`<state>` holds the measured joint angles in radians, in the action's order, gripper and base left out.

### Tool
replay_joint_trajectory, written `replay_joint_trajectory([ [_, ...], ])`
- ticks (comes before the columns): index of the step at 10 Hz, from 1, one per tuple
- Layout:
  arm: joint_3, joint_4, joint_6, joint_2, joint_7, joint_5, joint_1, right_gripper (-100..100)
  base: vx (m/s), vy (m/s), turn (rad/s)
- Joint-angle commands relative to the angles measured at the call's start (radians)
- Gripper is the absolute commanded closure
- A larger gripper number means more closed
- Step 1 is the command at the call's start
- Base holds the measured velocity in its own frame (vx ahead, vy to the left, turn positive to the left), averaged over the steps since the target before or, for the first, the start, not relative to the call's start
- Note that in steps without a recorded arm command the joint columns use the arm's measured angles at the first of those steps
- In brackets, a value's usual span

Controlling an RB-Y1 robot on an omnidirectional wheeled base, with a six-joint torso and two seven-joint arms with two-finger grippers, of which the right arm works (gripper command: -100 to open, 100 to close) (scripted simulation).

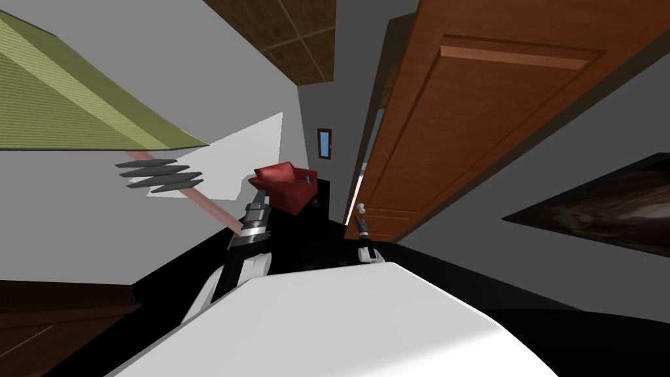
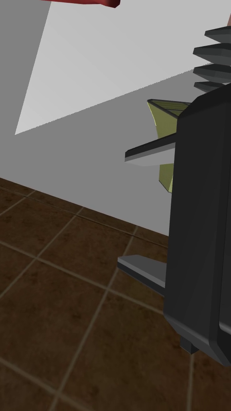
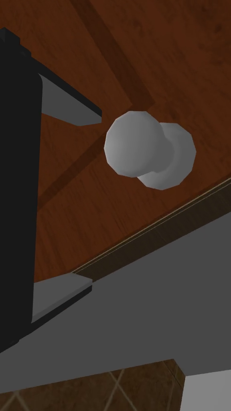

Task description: Pull the door open

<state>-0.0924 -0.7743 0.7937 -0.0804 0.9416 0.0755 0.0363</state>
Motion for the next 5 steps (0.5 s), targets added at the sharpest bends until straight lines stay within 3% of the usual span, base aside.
replay_joint_trajectory([
  [1, -0.005, 0.0, -0.001, 0.001, 0.028, -0.008, -0.001, -100, -0.022, -0.008, 0.0],
  [5, -0.034, -0.009, -0.011, 0.009, 0.146, -0.057, -0.008, -100, -0.031, -0.014, 0.001],
])
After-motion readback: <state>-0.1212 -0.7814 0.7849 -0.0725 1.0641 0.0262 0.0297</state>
